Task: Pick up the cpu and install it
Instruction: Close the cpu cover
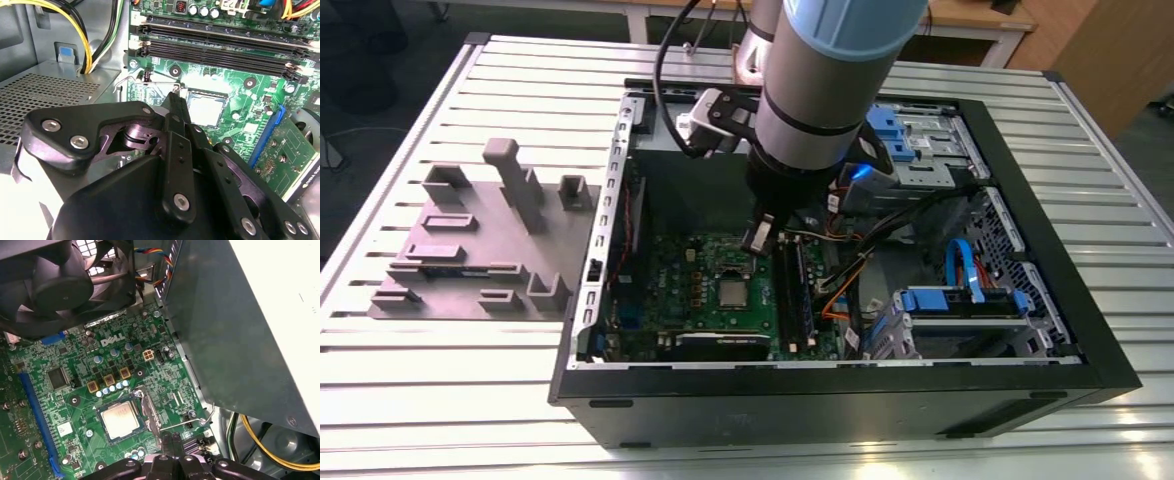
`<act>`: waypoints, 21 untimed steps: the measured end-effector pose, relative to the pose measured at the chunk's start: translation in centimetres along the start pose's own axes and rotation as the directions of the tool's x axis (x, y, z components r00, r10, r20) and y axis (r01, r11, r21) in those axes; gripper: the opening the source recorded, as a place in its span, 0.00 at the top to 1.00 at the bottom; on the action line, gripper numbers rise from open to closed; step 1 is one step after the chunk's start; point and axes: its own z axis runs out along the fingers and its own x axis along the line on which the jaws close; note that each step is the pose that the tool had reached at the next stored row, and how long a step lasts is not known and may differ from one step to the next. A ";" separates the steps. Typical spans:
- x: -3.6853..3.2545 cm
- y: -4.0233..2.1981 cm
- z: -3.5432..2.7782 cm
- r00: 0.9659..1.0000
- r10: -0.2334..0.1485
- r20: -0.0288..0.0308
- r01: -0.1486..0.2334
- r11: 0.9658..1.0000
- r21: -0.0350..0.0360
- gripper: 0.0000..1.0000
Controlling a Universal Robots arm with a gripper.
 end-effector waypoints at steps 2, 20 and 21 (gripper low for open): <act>0.10 -0.04 -0.01 1.000 0.000 0.000 0.000 1.000 0.000 0.90; 0.49 -0.21 -0.07 1.000 0.000 -0.003 0.000 1.000 0.001 0.90; 0.67 -0.27 -0.10 1.000 0.000 -0.006 0.000 1.000 0.003 0.90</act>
